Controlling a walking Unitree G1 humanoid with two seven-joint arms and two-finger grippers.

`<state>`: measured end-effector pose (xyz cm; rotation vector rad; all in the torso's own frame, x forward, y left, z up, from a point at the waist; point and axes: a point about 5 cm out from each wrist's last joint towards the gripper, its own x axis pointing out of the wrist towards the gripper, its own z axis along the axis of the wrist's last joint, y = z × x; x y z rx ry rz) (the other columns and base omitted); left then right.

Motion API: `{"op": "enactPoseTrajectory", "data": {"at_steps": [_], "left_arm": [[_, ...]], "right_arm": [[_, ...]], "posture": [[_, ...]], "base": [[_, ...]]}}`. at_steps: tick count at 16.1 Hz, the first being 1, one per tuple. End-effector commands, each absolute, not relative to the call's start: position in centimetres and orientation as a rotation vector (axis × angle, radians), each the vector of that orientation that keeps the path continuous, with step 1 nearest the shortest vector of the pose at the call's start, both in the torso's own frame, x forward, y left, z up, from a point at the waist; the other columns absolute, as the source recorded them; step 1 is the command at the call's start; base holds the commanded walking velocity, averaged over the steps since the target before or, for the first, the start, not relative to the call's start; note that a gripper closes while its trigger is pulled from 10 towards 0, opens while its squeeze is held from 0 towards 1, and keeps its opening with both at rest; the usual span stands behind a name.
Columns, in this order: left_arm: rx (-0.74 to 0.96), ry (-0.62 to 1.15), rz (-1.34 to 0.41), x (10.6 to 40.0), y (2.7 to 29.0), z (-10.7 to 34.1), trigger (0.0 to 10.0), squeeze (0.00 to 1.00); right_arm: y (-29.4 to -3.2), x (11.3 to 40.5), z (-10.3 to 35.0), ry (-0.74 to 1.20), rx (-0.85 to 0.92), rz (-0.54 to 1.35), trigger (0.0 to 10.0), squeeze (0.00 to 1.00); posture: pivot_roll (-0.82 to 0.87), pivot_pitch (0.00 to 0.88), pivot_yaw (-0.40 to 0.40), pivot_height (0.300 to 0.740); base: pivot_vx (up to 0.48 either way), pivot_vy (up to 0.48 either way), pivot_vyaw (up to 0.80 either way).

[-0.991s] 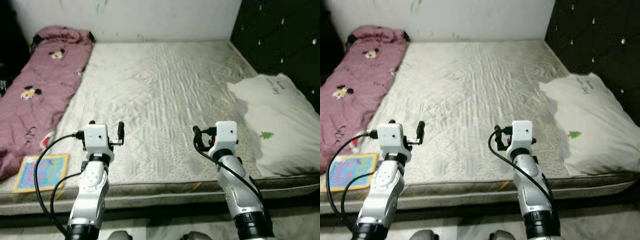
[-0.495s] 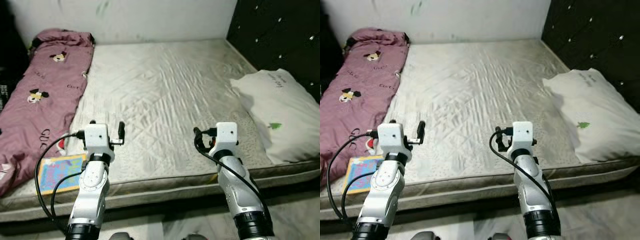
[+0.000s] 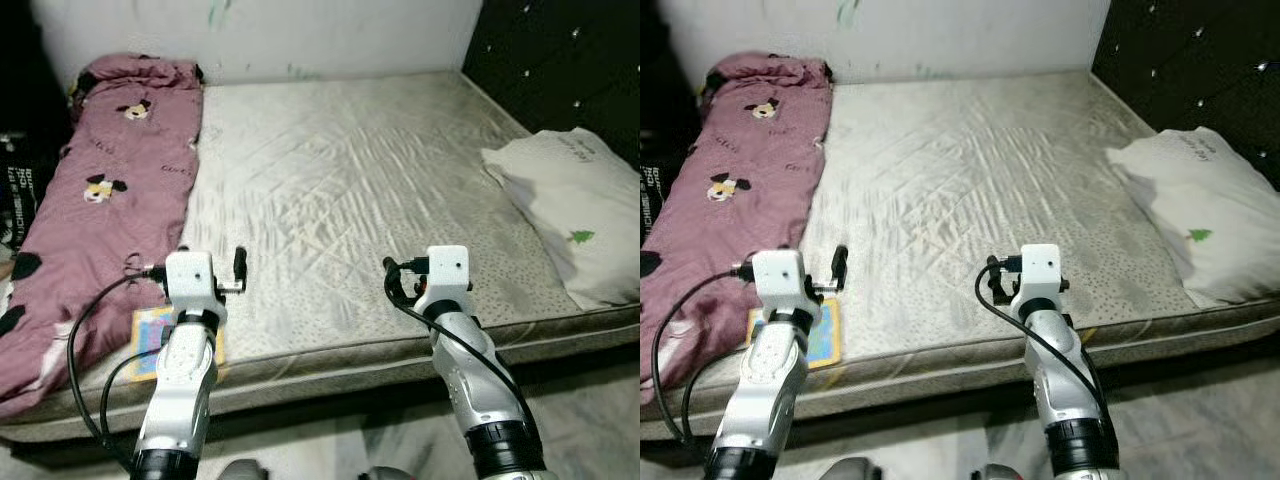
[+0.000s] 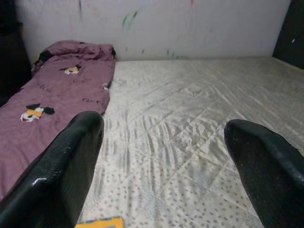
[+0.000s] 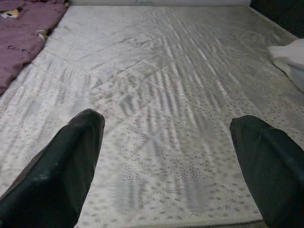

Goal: Clean up the room

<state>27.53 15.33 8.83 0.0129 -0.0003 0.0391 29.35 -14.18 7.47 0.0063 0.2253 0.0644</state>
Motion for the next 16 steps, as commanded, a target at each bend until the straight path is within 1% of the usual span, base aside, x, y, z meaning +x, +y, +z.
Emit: {"op": "enactPoseTrajectory", "data": {"at_steps": [1, 3, 5, 12, 16], "left_arm": [[0.026, 0.001, 0.061, 27.51, 16.22, 8.91, 10.0, 0.0], [0.056, -0.021, 0.053, 27.5, 16.2, 9.13, 10.0, 0.0], [0.032, -0.031, 0.002, 27.37, 15.78, 9.27, 10.0, 0.0], [0.013, -0.032, -0.024, 27.29, 15.71, 9.35, 10.0, 0.0], [0.014, -0.034, -0.032, 27.3, 15.7, 9.36, 10.0, 0.0]], "right_arm": [[-13.48, 29.57, 7.96, 0.211, 0.01, 0.088, 10.0, 0.0], [-13.46, 29.55, 7.91, 0.213, 0.008, 0.089, 10.0, 0.0], [-13.46, 29.52, 7.84, 0.216, 0.005, 0.089, 10.0, 0.0], [-13.4, 29.58, 7.84, 0.216, 0.003, 0.088, 10.0, 0.0], [-13.4, 29.61, 7.83, 0.215, 0.003, 0.089, 10.0, 0.0]], "posture": [[0.02, 0.0, -0.007, 0.74], [0.02, 0.0, -0.006, 0.74], [0.02, 0.0, -0.005, 0.74], [0.02, 0.0, -0.004, 0.74], [0.02, 0.0, -0.003, 0.74]], "base": [[0.0, 0.48, 0.0], [0.0, 0.366, 0.0], [0.0, 0.0, 0.0], [0.0, 0.0, 0.0], [0.253, 0.0, 0.0]]}}
